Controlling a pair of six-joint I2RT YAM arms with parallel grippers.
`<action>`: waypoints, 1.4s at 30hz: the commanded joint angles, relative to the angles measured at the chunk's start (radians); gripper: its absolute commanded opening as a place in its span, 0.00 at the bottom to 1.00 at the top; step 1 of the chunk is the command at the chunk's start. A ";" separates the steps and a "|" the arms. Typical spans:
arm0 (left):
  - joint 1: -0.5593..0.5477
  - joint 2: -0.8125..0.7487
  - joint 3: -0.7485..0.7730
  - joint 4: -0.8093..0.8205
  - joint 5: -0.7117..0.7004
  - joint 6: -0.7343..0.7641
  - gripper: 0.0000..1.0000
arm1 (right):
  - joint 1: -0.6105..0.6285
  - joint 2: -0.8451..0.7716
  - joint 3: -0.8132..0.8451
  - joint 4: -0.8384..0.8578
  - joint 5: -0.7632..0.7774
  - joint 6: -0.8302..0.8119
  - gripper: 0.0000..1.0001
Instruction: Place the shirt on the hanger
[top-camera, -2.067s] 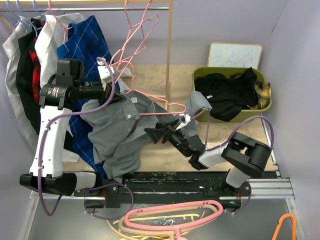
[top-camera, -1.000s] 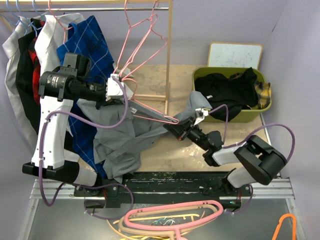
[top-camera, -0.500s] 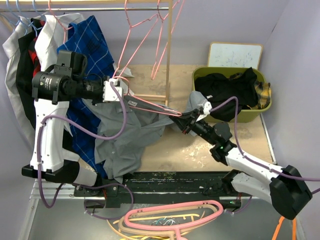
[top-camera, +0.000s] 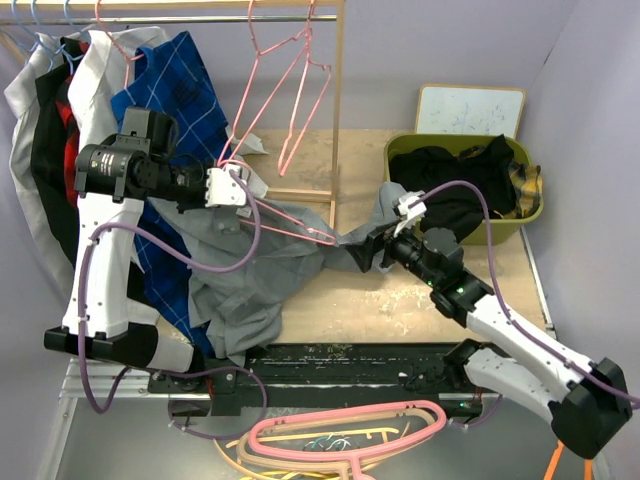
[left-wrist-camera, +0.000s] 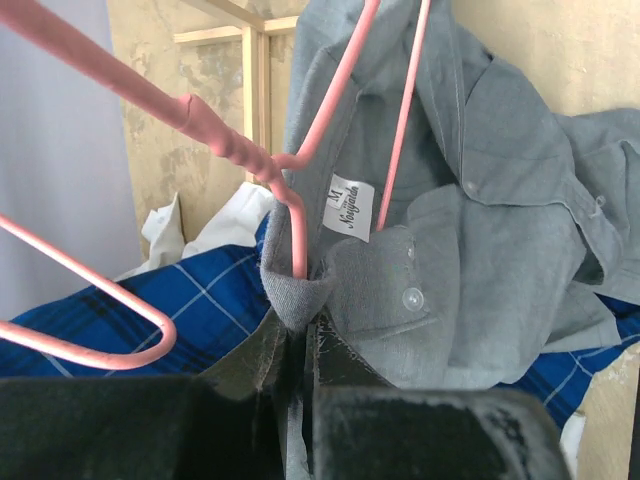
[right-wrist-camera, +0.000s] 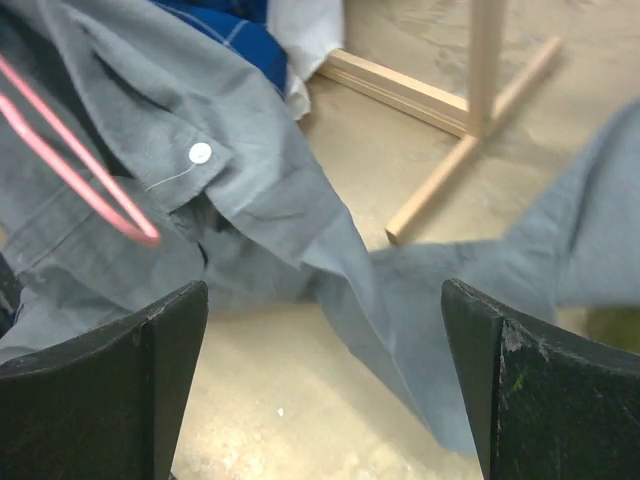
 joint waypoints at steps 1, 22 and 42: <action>0.004 -0.048 -0.030 0.011 -0.028 0.032 0.00 | -0.005 -0.188 -0.013 -0.110 0.168 0.101 1.00; -0.052 -0.097 -0.201 0.013 -0.020 0.011 0.00 | 0.023 0.304 0.266 0.417 -0.573 0.017 0.86; -0.061 -0.088 -0.200 0.013 0.021 -0.021 0.00 | 0.165 0.475 0.320 0.406 -0.514 -0.039 0.00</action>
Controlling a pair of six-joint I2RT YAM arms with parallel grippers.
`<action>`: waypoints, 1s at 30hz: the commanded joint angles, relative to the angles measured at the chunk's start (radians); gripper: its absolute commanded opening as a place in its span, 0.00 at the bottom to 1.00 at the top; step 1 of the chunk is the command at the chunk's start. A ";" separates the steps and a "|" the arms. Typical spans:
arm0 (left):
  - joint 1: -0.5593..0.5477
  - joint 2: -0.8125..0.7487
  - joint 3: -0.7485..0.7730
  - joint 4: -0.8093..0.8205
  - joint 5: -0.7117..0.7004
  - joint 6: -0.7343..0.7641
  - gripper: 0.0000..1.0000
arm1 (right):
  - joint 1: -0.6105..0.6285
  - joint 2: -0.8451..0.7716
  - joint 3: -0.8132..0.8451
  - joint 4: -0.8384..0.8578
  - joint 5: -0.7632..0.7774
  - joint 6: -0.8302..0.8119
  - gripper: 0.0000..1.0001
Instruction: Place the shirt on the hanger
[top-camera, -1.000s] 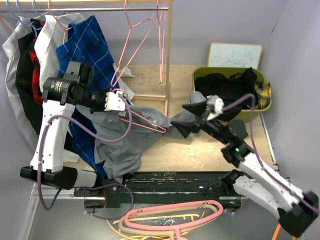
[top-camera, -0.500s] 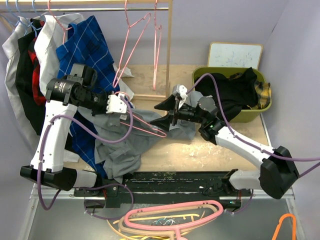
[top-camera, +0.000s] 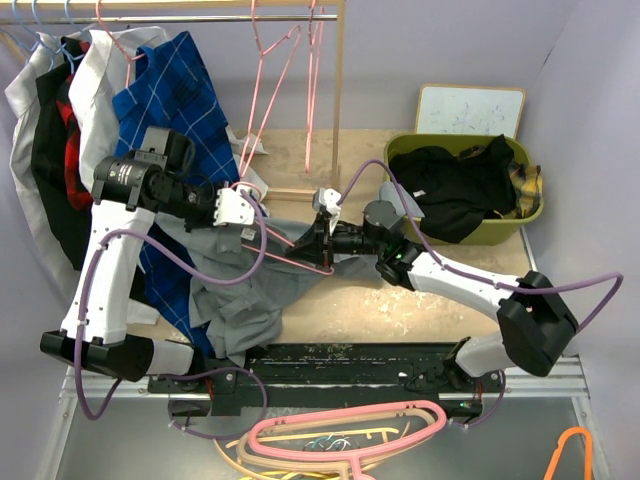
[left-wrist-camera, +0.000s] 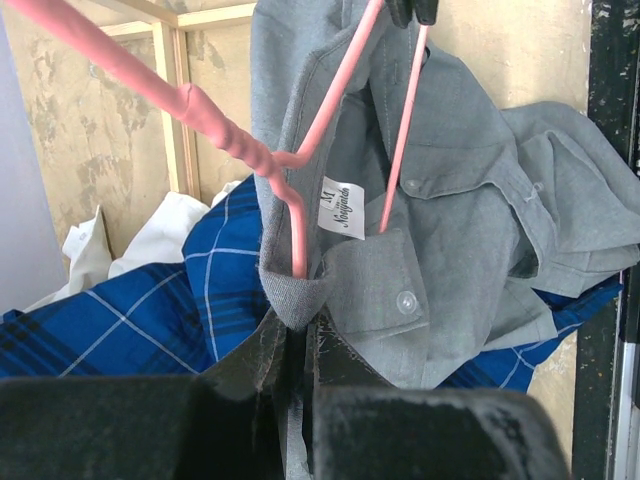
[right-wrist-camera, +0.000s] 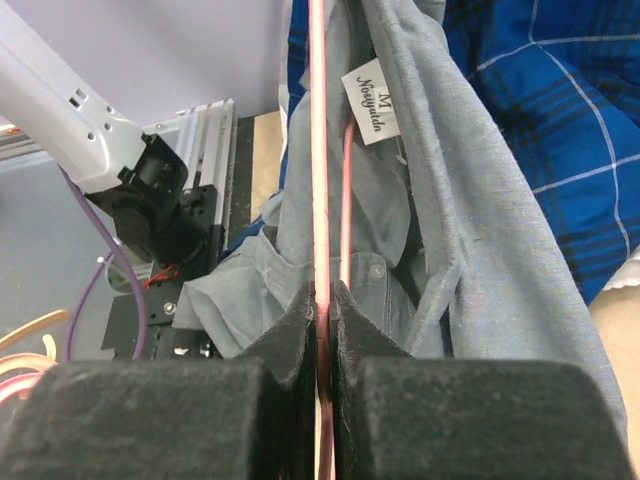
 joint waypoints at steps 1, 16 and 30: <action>-0.006 -0.018 0.001 0.010 0.062 -0.022 0.00 | 0.007 -0.017 0.036 0.101 0.053 0.021 0.00; -0.021 -0.013 -0.002 0.038 0.300 -0.157 0.04 | 0.057 0.065 -0.006 0.356 0.208 0.201 0.00; -0.026 -0.002 -0.049 0.012 0.336 -0.174 0.24 | 0.079 0.049 -0.019 0.365 0.309 0.153 0.00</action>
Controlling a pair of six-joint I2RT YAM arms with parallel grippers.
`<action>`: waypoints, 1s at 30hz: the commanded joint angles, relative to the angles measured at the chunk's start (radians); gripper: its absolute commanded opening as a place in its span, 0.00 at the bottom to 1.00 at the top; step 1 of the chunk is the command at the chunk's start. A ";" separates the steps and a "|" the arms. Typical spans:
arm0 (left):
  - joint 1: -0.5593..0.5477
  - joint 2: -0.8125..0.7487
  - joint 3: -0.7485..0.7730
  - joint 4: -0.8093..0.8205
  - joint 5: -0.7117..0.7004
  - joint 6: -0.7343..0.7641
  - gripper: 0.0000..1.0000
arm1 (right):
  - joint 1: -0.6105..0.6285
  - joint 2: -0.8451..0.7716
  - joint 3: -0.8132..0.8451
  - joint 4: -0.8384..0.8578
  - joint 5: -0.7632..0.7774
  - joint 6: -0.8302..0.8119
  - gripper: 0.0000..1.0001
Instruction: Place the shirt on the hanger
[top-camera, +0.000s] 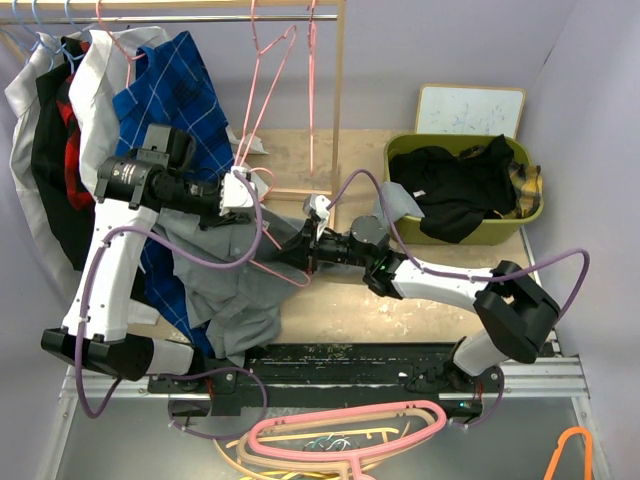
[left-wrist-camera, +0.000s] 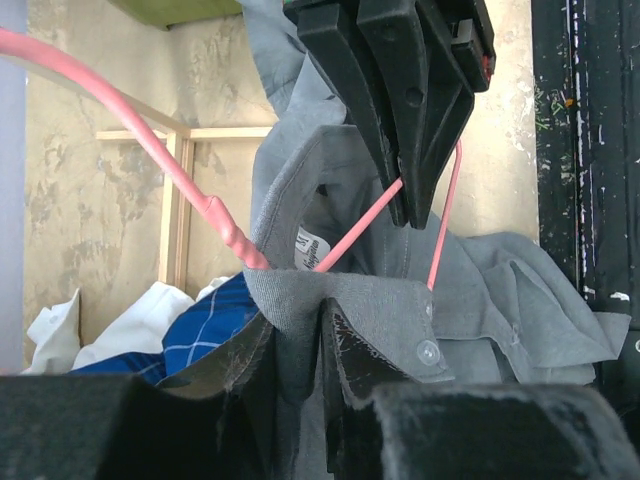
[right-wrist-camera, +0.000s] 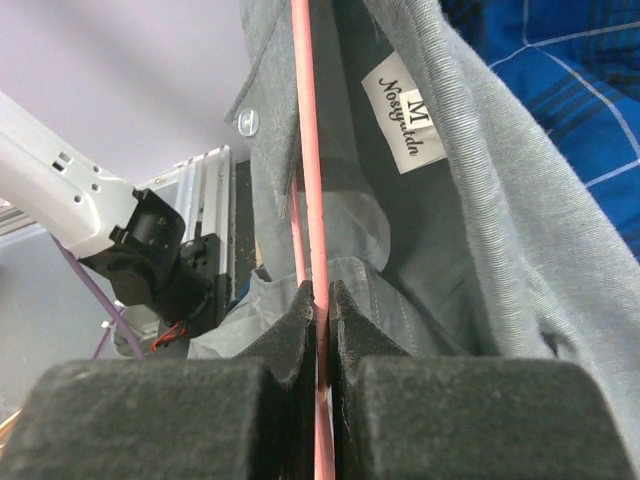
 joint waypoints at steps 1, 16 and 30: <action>-0.023 -0.008 -0.046 -0.074 0.068 -0.005 0.24 | -0.012 -0.071 0.012 0.129 0.141 -0.006 0.00; -0.038 -0.003 -0.146 -0.069 -0.061 -0.043 0.00 | -0.012 -0.102 -0.031 0.193 0.195 0.004 0.00; -0.038 -0.110 -0.080 -0.004 -0.048 -0.111 0.00 | -0.018 -0.178 -0.098 0.188 0.231 0.066 0.79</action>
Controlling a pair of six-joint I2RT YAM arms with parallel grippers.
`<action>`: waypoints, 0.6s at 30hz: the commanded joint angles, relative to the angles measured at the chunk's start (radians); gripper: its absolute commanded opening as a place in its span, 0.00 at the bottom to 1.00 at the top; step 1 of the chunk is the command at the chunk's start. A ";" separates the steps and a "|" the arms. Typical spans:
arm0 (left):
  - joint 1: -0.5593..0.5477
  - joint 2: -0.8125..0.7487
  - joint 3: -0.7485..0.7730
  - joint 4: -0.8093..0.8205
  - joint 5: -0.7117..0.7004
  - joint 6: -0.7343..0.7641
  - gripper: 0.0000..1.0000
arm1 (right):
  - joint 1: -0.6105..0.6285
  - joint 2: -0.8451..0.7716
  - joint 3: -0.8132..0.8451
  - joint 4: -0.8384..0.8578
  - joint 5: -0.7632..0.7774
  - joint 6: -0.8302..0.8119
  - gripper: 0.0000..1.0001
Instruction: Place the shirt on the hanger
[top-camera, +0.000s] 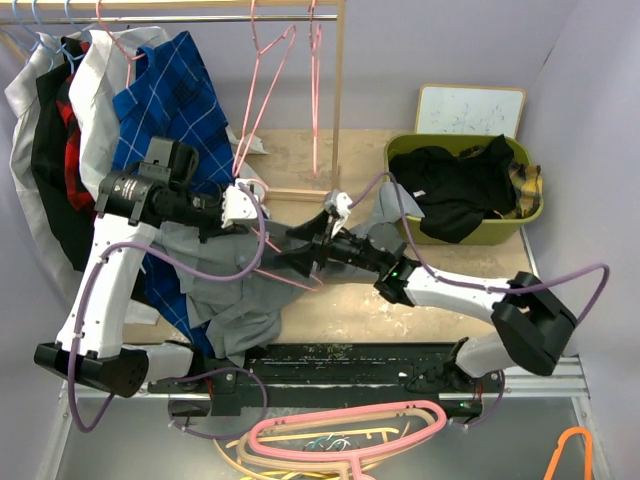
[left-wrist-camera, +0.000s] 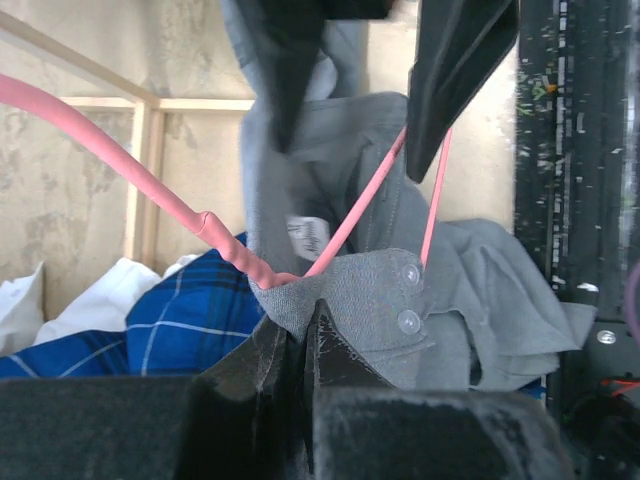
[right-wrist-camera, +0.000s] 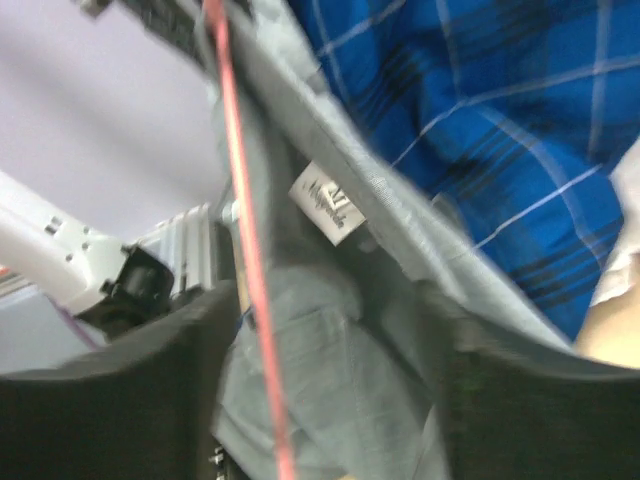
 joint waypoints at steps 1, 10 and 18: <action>-0.012 -0.042 0.035 -0.073 0.020 -0.034 0.00 | -0.025 -0.117 -0.040 0.126 0.159 0.031 0.97; 0.026 -0.059 0.069 -0.032 -0.062 -0.081 0.00 | -0.092 -0.456 -0.327 -0.006 0.342 0.172 1.00; 0.049 -0.054 0.134 -0.065 -0.025 -0.081 0.00 | -0.085 -0.444 -0.464 0.027 0.358 0.294 0.92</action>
